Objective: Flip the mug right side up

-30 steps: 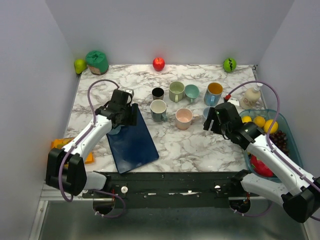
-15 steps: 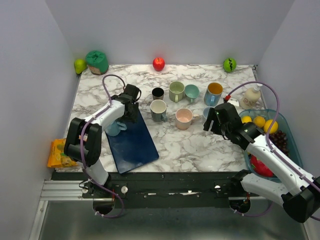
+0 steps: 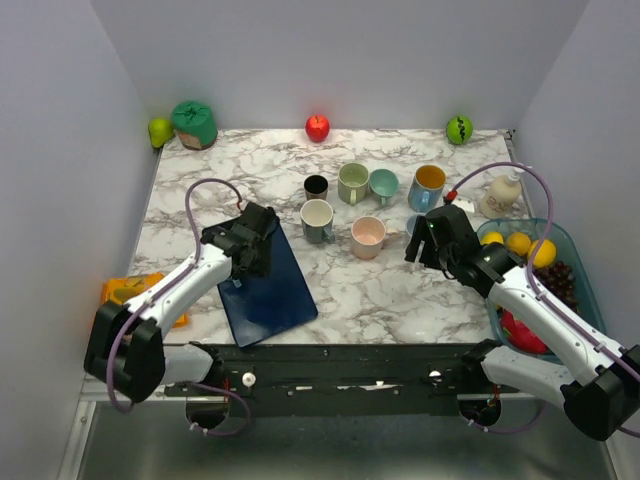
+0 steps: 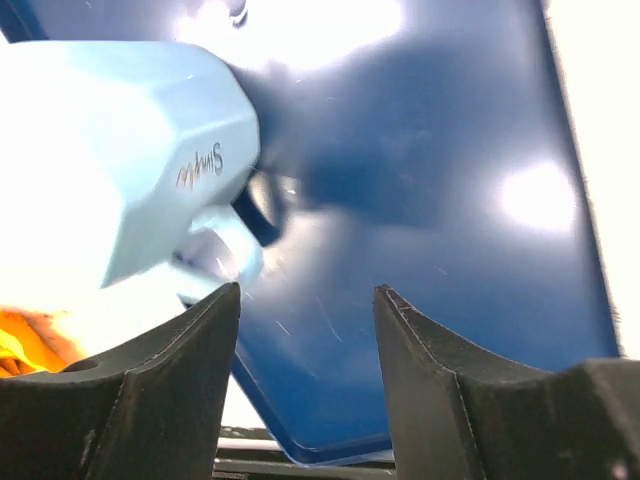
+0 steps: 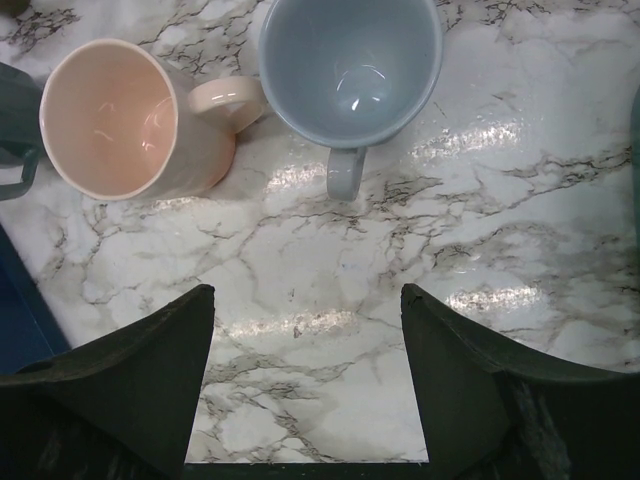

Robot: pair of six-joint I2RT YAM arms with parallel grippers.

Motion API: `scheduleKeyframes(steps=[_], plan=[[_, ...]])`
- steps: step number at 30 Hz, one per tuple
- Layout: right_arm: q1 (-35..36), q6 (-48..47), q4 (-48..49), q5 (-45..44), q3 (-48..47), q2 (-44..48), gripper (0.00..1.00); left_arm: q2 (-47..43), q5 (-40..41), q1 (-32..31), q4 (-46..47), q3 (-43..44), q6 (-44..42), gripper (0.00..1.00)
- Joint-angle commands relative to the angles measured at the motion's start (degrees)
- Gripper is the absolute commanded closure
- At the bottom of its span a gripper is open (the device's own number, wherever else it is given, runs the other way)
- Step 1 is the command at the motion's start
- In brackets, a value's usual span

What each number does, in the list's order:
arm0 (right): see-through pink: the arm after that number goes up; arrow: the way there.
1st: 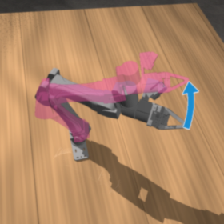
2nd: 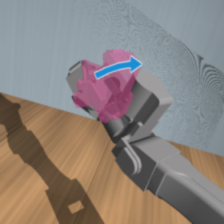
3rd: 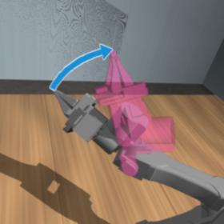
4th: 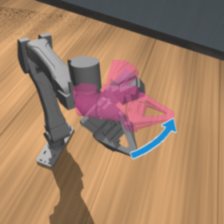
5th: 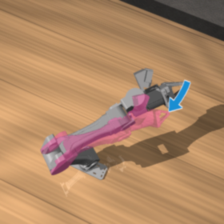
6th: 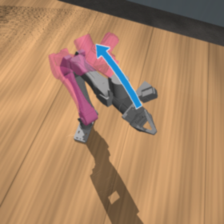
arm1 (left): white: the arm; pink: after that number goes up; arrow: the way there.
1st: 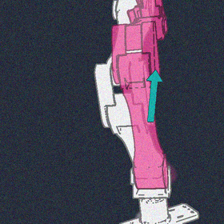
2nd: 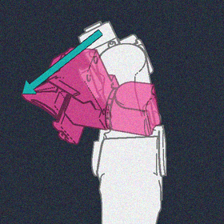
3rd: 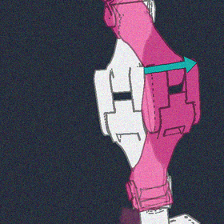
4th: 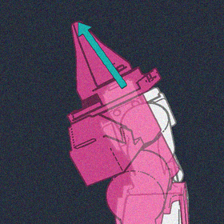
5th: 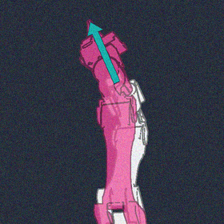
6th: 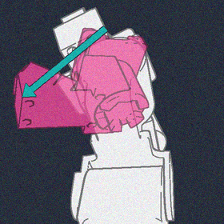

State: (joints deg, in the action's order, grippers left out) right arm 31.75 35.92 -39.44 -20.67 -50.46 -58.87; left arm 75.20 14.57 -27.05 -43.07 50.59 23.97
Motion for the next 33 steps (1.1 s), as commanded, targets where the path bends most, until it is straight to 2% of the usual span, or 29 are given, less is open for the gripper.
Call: scheduleKeyframes(steps=[1,7,11,18,24,29,33], plan=[[-0.3,-0.9,1.1,1.1,1.0,-0.1,0.19,-9.3,-1.3,-1.7,-0.5,2.2,6.2,0.36],[-0.3,-0.9,1.2,1.7,1.0,0.2,0.19,-11.7,5.3,-1.7,-9.0,5.1,17.1,0.27],[-0.3,-0.9,1.4,1.9,1.1,0.3,0.19,-10.9,10.6,-1.7,-14.0,4.5,24.0,0.26],[-0.3,-1.5,1.4,2.1,1.0,0.3,0.19,-7.3,13.2,0.6,-11.3,1.9,32.0,0.23],[-0.3,-1.6,1.0,2.6,1.1,1.6,0.19,-4.7,12.5,6.5,-4.6,-1.5,32.8,0.30],[-0.3,-1.5,0.8,2.7,1.7,2.9,0.19,-2.2,10.9,8.1,-0.5,-2.6,32.5,0.36],[-0.3,-1.7,0.4,2.1,1.9,3.4,0.19,-0.5,10.2,8.4,0.8,-3.4,32.6,0.45]])
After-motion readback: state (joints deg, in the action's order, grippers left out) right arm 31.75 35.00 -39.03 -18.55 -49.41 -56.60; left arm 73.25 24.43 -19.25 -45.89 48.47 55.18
